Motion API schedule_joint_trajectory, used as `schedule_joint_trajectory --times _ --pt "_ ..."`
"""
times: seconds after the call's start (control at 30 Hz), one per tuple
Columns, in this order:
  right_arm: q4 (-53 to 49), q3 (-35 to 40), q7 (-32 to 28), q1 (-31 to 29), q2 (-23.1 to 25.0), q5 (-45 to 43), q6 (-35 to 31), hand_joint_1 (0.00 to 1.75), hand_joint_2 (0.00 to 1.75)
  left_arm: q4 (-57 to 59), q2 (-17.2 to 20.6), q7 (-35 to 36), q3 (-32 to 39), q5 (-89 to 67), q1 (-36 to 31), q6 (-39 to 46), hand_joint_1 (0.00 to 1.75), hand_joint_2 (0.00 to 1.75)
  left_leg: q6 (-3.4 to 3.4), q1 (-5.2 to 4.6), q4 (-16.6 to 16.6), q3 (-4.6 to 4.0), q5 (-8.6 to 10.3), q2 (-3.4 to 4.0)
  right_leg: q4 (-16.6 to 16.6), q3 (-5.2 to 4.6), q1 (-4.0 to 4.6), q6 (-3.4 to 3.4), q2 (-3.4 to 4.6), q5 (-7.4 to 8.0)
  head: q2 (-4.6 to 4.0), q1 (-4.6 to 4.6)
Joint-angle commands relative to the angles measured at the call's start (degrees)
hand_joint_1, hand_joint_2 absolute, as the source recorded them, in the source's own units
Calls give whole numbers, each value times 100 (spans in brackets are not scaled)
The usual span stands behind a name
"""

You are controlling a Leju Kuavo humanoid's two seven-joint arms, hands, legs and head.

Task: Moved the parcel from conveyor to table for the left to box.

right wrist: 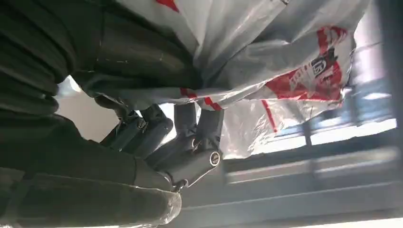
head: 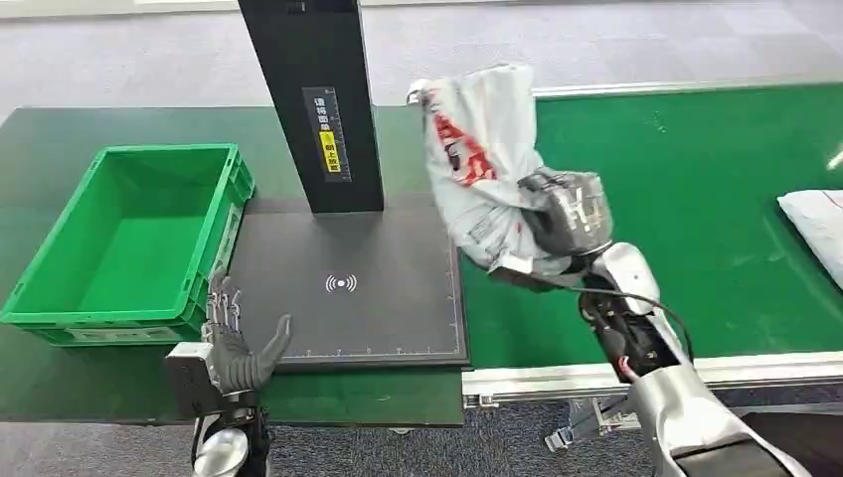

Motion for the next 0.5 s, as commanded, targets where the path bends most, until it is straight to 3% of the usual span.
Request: schedule_joint_trajectory --times 0.03,0.23,0.43,0.47,0.5 --pt "308 3025 -84 89 626 -106 61 175 175 674 -49 13 3 288 -516 -14 0 175 -4 4 -20 31 -1 20 -16 22 5 -9 22 5 2 2" --pt "470 3592 75 92 654 -326 442 175 175 751 -16 -14 -79 330 -535 -77 0 175 1 8 -14 24 -2 4 -15 23 9 -5 6 -2 0 2" --pt "784 3634 584 -69 690 -552 153 175 175 648 -19 1 -73 364 -466 -116 0 175 1 4 -15 20 2 1 -14 20 6 -6 2 -1 2 2" --pt "773 3464 653 -75 688 -723 34 134 175 627 -1 22 -80 336 -441 -105 0 175 1 4 -21 28 3 1 -21 28 6 -7 3 0 0 2" --pt "778 3349 694 -121 656 -818 36 112 175 588 7 37 -79 318 -407 -100 0 175 0 2 -8 12 1 -5 -7 12 4 -6 -2 -3 0 0"
